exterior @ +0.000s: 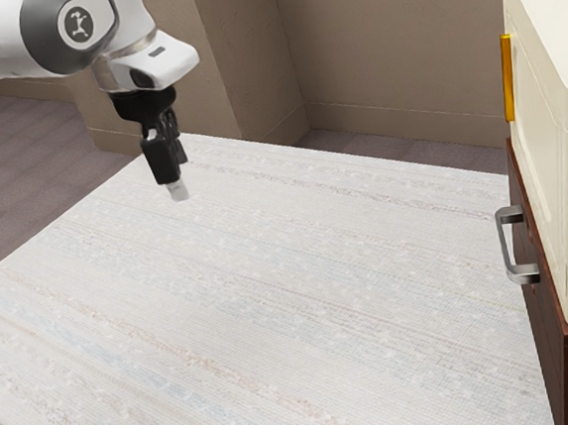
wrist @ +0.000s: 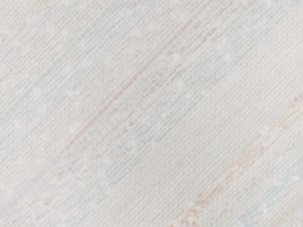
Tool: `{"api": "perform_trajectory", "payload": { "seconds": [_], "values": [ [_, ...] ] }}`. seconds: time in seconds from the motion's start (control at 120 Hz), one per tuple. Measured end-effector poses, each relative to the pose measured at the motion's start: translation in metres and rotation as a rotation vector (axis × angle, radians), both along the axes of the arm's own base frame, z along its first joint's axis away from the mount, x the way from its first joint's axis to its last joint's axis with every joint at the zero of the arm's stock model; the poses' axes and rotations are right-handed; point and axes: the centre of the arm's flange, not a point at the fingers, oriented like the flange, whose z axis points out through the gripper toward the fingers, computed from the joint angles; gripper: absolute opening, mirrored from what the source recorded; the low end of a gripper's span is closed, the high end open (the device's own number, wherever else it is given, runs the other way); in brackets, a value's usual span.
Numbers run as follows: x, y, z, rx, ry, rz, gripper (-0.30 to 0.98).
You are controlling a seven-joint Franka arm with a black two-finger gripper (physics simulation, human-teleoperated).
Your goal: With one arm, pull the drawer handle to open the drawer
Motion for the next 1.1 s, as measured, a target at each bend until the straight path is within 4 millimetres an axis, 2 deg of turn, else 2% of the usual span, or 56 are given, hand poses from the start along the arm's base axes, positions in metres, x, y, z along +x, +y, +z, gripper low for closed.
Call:
{"api": "perform_trajectory", "payload": {
  "seconds": [0.133, 0.283, 0.425, 0.533, 0.608, 0.742, 0.825, 1.1],
  "values": [
    [0.000, 0.000, -0.002, -0.003, 0.001, -0.020, 0.68],
    [-0.028, -0.011, -0.004, -0.048, 0.026, -0.056, 0.68],
    [-0.029, -0.020, -0.007, -0.055, 0.015, -0.231, 0.68],
    [-0.023, -0.043, -0.006, -0.043, -0.011, -0.467, 0.69],
    [-0.016, -0.060, -0.017, -0.044, -0.008, -0.634, 0.68],
    [-0.008, -0.119, -0.023, -0.035, -0.023, -0.973, 0.68],
    [-0.002, -0.143, -0.026, -0.028, -0.062, -1.144, 0.68],
    [0.030, -0.180, -0.045, -0.067, -0.294, -1.527, 0.60]
  ]
}}
